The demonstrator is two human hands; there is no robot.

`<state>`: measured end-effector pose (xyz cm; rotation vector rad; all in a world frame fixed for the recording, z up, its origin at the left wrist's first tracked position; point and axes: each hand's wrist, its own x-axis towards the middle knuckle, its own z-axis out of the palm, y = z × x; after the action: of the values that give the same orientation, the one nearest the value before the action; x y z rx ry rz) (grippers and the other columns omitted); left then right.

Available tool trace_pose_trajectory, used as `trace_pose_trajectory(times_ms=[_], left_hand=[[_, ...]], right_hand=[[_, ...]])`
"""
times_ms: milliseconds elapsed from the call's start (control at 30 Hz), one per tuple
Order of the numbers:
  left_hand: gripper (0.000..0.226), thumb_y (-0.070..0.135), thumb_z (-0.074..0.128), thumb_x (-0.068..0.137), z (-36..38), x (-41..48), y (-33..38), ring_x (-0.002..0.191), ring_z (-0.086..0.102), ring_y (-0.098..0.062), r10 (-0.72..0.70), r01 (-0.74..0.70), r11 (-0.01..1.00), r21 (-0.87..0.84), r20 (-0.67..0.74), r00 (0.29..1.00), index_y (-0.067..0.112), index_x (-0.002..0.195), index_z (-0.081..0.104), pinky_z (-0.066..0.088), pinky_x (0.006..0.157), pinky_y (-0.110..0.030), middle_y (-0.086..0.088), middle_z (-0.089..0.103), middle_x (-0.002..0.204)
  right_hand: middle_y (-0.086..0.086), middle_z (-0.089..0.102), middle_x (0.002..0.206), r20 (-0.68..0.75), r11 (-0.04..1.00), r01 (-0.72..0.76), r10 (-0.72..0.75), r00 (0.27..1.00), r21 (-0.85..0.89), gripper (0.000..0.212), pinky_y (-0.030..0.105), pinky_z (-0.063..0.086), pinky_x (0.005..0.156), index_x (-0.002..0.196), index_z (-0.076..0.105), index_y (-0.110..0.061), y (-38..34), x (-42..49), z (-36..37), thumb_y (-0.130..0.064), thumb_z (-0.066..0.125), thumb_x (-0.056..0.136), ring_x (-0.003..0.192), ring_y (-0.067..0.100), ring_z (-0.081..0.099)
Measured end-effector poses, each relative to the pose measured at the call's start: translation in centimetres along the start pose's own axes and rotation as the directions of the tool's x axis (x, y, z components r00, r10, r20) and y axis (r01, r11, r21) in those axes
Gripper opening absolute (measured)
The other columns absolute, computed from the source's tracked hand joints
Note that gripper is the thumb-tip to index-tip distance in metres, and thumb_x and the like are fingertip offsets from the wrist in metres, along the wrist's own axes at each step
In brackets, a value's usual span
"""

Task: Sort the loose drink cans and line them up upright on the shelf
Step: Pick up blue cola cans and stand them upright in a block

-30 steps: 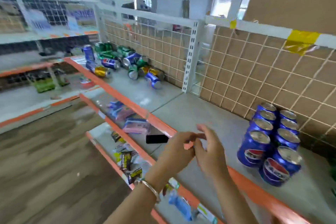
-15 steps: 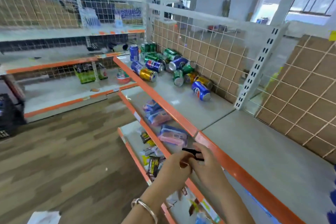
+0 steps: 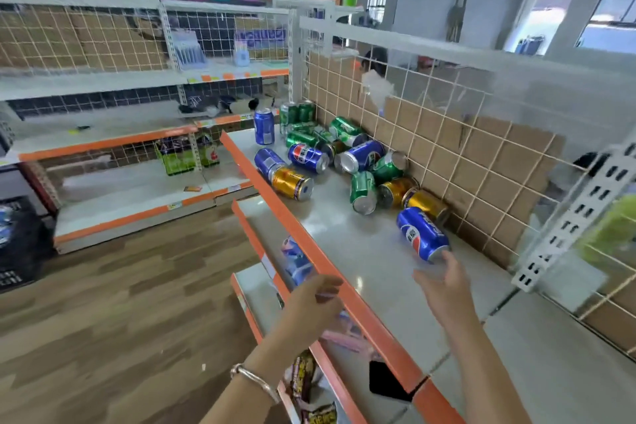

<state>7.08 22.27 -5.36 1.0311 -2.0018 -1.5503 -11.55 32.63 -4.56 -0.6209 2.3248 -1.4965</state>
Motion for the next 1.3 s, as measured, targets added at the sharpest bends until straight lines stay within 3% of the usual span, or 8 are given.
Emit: trace_pose_trajectory(times_ms=[233, 367, 567, 733, 833, 1100, 1200, 1300], left_hand=[[0.034, 0.000, 0.060, 0.084, -7.5, 8.4, -1.7, 0.081, 0.055, -0.012, -0.168, 0.135, 0.982, -0.132, -0.285, 0.944, 0.006, 0.118, 0.058, 0.044, 0.069, -0.015, -0.003, 0.060, 0.100], [0.037, 0.008, 0.060, 0.087, -11.9, 13.9, -1.5, 0.104, 0.057, -0.026, -0.212, 0.152, 0.970, -0.192, -0.350, 0.912, 0.009, 0.123, 0.052, 0.048, 0.091, -0.036, -0.010, 0.056, 0.117], [0.045, 0.016, 0.064, 0.085, -16.2, 24.0, 0.6, 0.098, 0.061, -0.030, -0.251, 0.148, 0.938, -0.313, -0.318, 0.914, 0.006, 0.125, 0.048, 0.050, 0.091, -0.042, -0.018, 0.059, 0.111], [0.018, 0.023, 0.065, 0.083, -17.7, 30.0, 1.7, 0.058, 0.046, -0.013, -0.254, 0.210, 0.959, -0.191, -0.243, 0.936, 0.008, 0.081, 0.055, 0.037, 0.050, -0.022, -0.003, 0.049, 0.065], [0.071, 0.035, 0.065, 0.080, -18.2, 33.9, 1.0, 0.099, 0.058, -0.026, -0.296, 0.269, 0.951, -0.151, -0.192, 0.936, -0.005, 0.132, 0.038, 0.043, 0.070, -0.025, -0.013, 0.057, 0.111], [0.116, 0.070, 0.064, 0.067, -16.0, 38.4, 0.5, 0.131, 0.028, -0.036, -0.124, 0.182, 0.830, 0.528, -0.143, 0.982, 0.003, 0.145, 0.011, 0.029, 0.107, -0.038, -0.024, 0.029, 0.139], [0.104, 0.069, 0.063, 0.069, -16.4, 40.1, 1.3, 0.137, 0.022, -0.036, -0.156, 0.150, 0.891, 0.428, -0.021, 0.987, 0.015, 0.146, 0.018, 0.025, 0.113, -0.041, -0.023, 0.021, 0.145], [0.080, 0.044, 0.073, 0.070, -17.7, 42.1, 0.4, 0.118, 0.048, -0.032, -0.268, 0.258, 0.960, -0.112, -0.086, 0.959, 0.013, 0.135, 0.039, 0.048, 0.095, -0.042, -0.018, 0.039, 0.136]], right_hand=[[0.020, 0.047, 0.136, -0.176, 0.988, -0.144, 0.132, 0.975, -0.058, 0.084, 0.041, 0.041, 0.095, 0.142, 0.037, -0.007, -1.0, 5.7, 2.6, -0.033, 0.077, 0.073, 0.120, 0.036, 0.048], [0.020, 0.031, 0.148, -0.358, 0.969, -0.004, -0.087, 0.930, -0.247, 0.081, 0.050, 0.032, 0.104, 0.142, 0.038, -0.009, -3.7, 7.4, 5.3, -0.037, 0.059, 0.069, 0.132, 0.038, 0.035], [0.015, 0.044, 0.137, 0.138, 0.872, 0.334, -0.304, 0.942, -0.357, 0.064, 0.037, 0.024, 0.108, 0.132, 0.052, -0.009, -10.1, 12.5, 14.6, -0.037, 0.060, 0.074, 0.130, 0.029, 0.035], [0.008, 0.047, 0.137, 0.369, 0.795, 0.421, -0.269, 0.890, -0.436, 0.056, 0.037, 0.031, 0.107, 0.133, 0.050, -0.015, -13.4, 17.5, 22.3, -0.031, 0.063, 0.082, 0.129, 0.028, 0.040], [0.008, 0.045, 0.137, 0.389, 0.767, 0.394, -0.205, 0.898, -0.506, 0.058, 0.040, 0.034, 0.106, 0.138, 0.045, -0.016, -15.1, 20.3, 24.8, -0.033, 0.060, 0.084, 0.128, 0.029, 0.040], [0.008, 0.013, 0.158, 0.373, 0.562, 0.328, -0.037, 0.927, -0.759, 0.076, 0.049, 0.017, 0.116, 0.150, 0.016, -0.020, -15.3, 26.1, 29.5, -0.043, 0.055, 0.088, 0.142, 0.033, 0.017], [0.008, 0.011, 0.157, 0.337, 0.539, 0.288, -0.008, 0.942, -0.791, 0.081, 0.051, 0.008, 0.116, 0.150, 0.011, -0.022, -15.1, 27.3, 29.9, -0.045, 0.056, 0.087, 0.143, 0.032, 0.012], [0.012, 0.033, 0.142, 0.255, 0.468, 0.272, -0.102, 0.962, -0.841, 0.070, 0.045, 0.023, 0.109, 0.140, 0.031, -0.015, -15.4, 28.0, 29.8, -0.043, 0.060, 0.082, 0.131, 0.032, 0.031]])
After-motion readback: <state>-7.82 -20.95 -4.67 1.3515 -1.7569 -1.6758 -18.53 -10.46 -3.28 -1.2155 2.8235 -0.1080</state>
